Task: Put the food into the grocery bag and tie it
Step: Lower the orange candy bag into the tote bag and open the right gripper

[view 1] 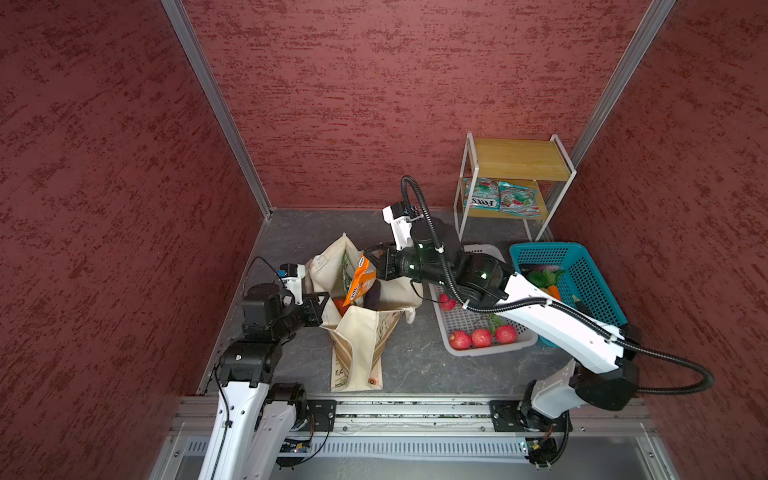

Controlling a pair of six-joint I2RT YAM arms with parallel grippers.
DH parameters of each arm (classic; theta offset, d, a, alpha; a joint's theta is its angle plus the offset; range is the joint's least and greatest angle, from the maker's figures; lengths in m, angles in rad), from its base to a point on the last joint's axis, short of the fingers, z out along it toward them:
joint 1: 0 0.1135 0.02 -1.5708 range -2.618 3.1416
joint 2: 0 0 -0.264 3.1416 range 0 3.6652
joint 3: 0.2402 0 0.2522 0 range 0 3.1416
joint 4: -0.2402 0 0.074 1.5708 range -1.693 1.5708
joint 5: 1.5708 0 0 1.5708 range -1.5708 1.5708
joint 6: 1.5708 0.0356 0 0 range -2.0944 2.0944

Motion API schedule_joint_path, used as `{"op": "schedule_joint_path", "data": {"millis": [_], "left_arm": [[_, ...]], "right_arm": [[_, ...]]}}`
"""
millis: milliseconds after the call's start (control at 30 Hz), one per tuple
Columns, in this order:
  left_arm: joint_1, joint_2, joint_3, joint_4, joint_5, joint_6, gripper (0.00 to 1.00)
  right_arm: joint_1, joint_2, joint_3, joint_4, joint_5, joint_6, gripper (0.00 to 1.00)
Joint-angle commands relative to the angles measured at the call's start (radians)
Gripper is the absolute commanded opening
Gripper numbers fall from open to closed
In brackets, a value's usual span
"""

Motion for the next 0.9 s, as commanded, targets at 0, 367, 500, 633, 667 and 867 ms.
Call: {"op": "schedule_joint_path", "data": {"millis": [0, 367, 500, 633, 667, 867], "left_arm": [[0.005, -0.006, 0.003, 0.019, 0.008, 0.011, 0.00], [0.003, -0.015, 0.003, 0.019, 0.006, 0.012, 0.00], [0.003, -0.017, 0.003, 0.020, 0.006, 0.011, 0.00], [0.003, -0.019, 0.003, 0.020, 0.005, 0.011, 0.00], [0.003, -0.019, 0.003, 0.020, 0.005, 0.011, 0.00], [0.003, -0.022, 0.003, 0.019, 0.002, 0.011, 0.00]], "right_arm": [[0.001, 0.011, -0.017, 0.033, 0.022, -0.016, 0.00], [-0.002, 0.074, -0.018, -0.069, 0.101, -0.049, 0.00], [-0.003, 0.099, -0.005, -0.100, 0.075, -0.054, 0.10], [-0.002, 0.108, 0.038, -0.142, 0.071, -0.064, 0.38], [-0.002, 0.104, 0.050, -0.154, 0.079, -0.069, 0.41], [-0.003, 0.052, 0.110, -0.243, 0.208, -0.093, 0.58]]}}
